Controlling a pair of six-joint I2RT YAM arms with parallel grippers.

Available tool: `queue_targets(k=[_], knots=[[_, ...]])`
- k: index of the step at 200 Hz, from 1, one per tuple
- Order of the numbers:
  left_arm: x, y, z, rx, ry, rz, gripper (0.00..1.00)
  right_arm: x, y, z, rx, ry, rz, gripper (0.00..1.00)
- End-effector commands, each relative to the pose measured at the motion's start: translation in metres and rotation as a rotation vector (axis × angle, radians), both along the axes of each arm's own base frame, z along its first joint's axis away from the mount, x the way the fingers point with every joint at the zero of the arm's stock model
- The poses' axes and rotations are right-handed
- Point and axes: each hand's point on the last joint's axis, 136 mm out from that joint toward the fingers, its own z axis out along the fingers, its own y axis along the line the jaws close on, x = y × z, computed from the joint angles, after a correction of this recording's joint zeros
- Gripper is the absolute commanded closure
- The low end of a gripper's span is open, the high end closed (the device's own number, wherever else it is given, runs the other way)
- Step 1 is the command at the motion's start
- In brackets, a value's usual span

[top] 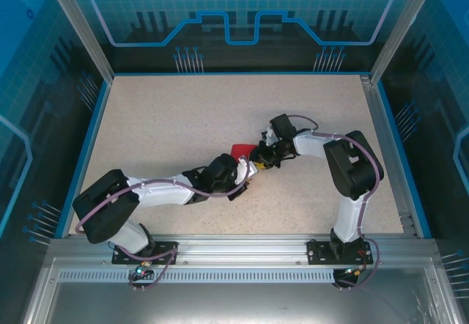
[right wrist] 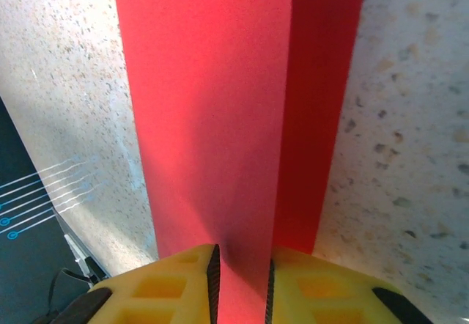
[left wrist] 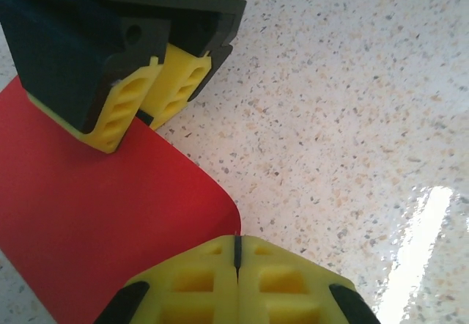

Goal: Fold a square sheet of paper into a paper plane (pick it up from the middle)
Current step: Third fold the triangle at the center of the table.

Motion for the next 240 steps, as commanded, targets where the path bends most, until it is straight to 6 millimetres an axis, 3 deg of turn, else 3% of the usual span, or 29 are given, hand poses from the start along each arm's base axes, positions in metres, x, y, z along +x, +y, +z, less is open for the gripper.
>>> queue_targets(k=[1, 67, 99, 154, 203, 240], knots=[[-0.005, -0.015, 0.020, -0.114, 0.101, -0.026, 1.00, 0.008, -0.015, 0.016, -0.018, -0.035, -0.025, 0.73], [-0.003, -0.029, 0.033, -0.221, 0.278, -0.021, 1.00, -0.004, -0.071, 0.028, -0.164, -0.075, -0.134, 0.61], [-0.003, -0.039, 0.034, -0.241, 0.362, -0.013, 1.00, -0.012, -0.084, 0.034, -0.199, -0.090, -0.150, 0.60], [0.009, -0.030, 0.019, -0.248, 0.460, 0.093, 1.00, -0.016, -0.071, 0.045, -0.128, -0.120, -0.142, 0.61], [0.016, -0.011, 0.008, -0.265, 0.585, 0.159, 0.99, -0.018, -0.047, 0.045, -0.083, -0.121, -0.103, 0.74], [0.019, -0.008, 0.001, -0.264, 0.628, 0.169, 0.98, -0.012, -0.026, 0.040, -0.066, -0.111, -0.077, 0.80]])
